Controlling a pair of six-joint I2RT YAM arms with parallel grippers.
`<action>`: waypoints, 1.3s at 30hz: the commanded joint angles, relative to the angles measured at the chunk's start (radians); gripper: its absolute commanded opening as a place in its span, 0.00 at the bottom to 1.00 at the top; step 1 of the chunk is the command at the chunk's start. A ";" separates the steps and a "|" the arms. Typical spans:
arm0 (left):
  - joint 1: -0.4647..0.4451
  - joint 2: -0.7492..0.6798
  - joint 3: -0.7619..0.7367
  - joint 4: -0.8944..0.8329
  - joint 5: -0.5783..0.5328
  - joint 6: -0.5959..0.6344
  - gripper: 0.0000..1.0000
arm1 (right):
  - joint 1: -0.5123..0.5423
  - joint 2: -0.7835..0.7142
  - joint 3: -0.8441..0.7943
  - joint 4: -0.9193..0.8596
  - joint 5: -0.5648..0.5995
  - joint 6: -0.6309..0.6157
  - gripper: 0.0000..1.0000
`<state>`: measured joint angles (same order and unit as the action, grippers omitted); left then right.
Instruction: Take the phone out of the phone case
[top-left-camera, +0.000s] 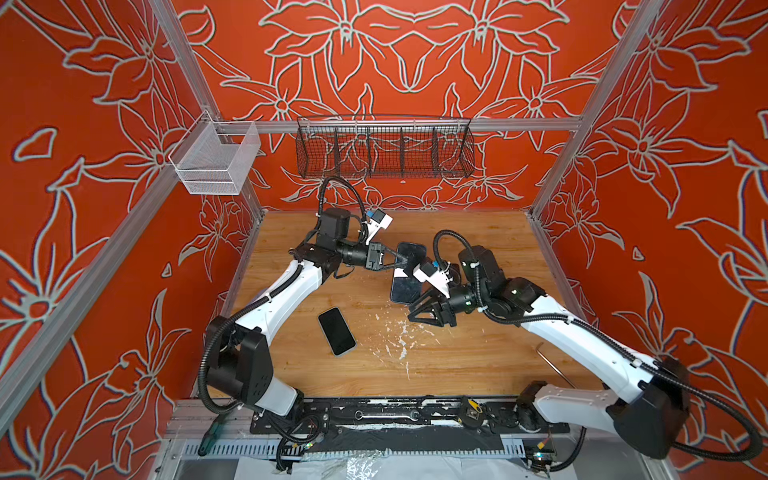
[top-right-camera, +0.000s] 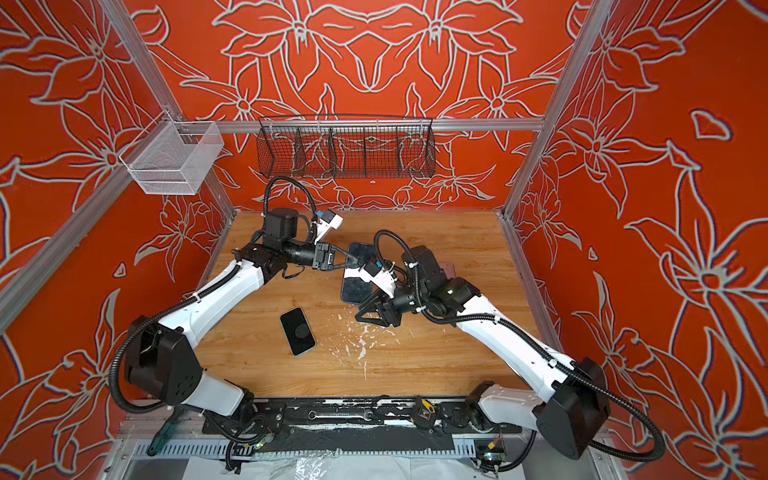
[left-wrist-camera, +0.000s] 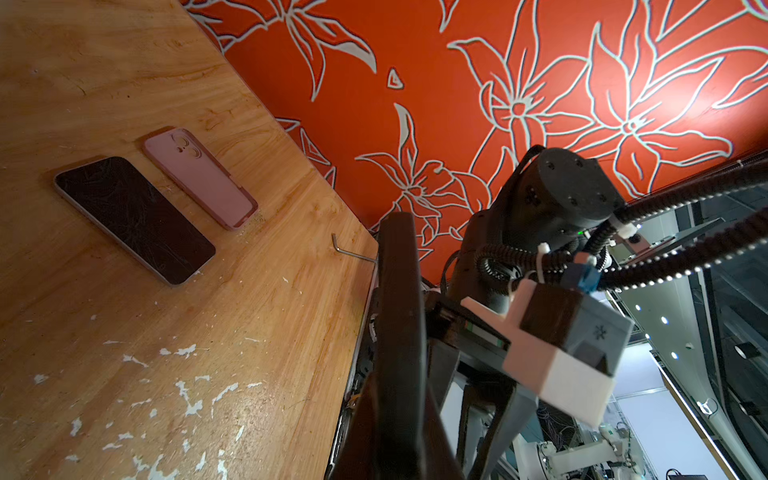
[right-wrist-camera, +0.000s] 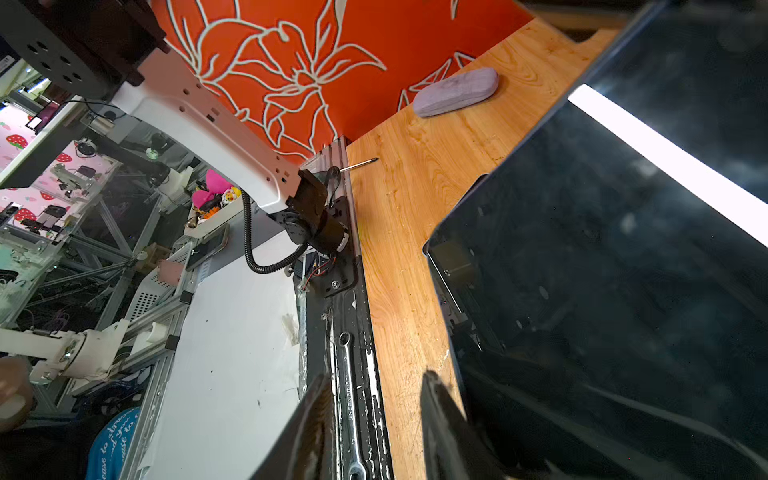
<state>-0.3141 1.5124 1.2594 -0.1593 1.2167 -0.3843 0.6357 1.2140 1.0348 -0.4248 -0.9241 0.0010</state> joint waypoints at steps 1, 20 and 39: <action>-0.002 -0.041 0.025 0.021 0.035 0.020 0.00 | -0.025 -0.021 0.005 -0.022 0.002 -0.035 0.40; -0.002 -0.087 0.023 -0.010 0.043 0.038 0.00 | -0.064 0.040 0.010 0.018 0.044 -0.018 0.41; -0.002 -0.077 0.034 0.005 0.047 0.027 0.00 | -0.067 -0.002 -0.011 -0.046 0.179 -0.048 0.43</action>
<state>-0.3092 1.4799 1.2510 -0.1780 1.1473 -0.3267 0.5777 1.2217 1.0355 -0.4000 -0.8490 -0.0067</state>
